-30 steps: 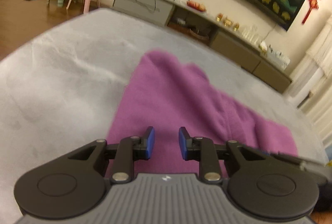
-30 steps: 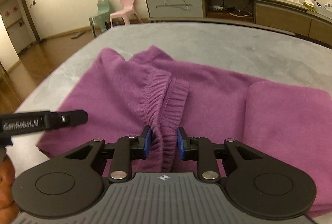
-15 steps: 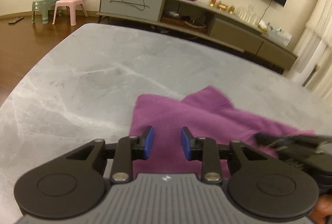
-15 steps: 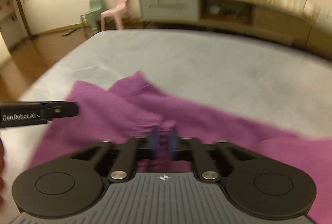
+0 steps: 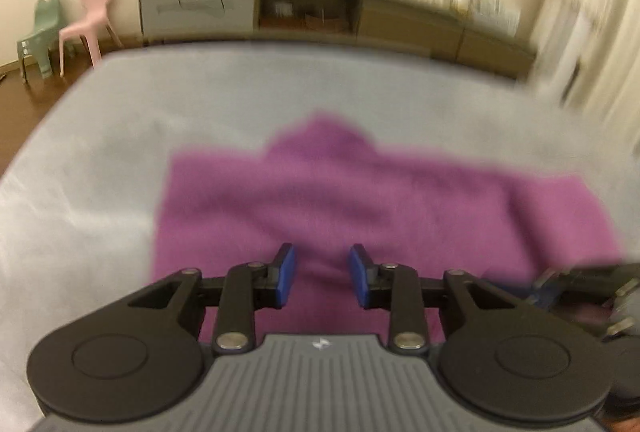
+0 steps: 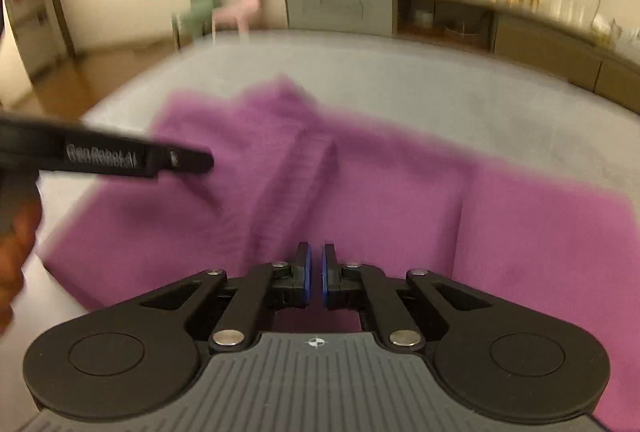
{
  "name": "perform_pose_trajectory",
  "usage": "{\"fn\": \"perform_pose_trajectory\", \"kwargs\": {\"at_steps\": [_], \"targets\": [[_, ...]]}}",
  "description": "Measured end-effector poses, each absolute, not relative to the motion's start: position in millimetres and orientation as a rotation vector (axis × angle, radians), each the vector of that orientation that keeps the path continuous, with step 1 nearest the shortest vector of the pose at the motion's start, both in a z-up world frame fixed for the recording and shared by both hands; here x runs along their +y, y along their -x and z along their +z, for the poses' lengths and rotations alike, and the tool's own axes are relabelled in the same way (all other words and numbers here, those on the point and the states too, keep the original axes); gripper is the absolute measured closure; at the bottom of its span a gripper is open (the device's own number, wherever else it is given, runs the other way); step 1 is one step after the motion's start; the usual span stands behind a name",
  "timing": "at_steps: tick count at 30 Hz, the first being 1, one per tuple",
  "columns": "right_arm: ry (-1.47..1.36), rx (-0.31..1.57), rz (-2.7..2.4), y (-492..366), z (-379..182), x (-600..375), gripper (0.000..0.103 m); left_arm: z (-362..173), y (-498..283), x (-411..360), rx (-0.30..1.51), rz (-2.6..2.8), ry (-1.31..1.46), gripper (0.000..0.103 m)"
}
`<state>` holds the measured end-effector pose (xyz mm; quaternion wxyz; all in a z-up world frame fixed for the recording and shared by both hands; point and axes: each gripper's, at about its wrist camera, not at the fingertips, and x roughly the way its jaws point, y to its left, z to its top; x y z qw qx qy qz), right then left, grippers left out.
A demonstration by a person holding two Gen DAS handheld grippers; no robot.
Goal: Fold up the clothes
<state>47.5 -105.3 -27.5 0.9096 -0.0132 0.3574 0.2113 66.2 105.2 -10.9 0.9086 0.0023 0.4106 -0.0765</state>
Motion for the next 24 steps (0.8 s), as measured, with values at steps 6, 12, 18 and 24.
{"fn": "perform_pose_trajectory", "kwargs": {"at_steps": [6,12,18,24], "targets": [[-0.123,0.607,0.324,-19.5,-35.5,-187.0,0.012,19.5,-26.5,79.6,0.761,-0.261,-0.016,0.072],[-0.348,0.659,0.031,-30.5,-82.8,-293.8,0.012,25.7,-18.6,28.4,0.776,-0.402,0.027,0.051],[-0.133,0.570,0.128,-37.1,-96.8,-243.6,0.082,33.4,-26.2,-13.2,0.756,-0.493,0.114,0.025],[0.271,0.340,0.272,10.2,-82.1,-152.2,0.082,39.5,-41.6,-38.8,0.739,-0.622,0.177,0.013]]}}
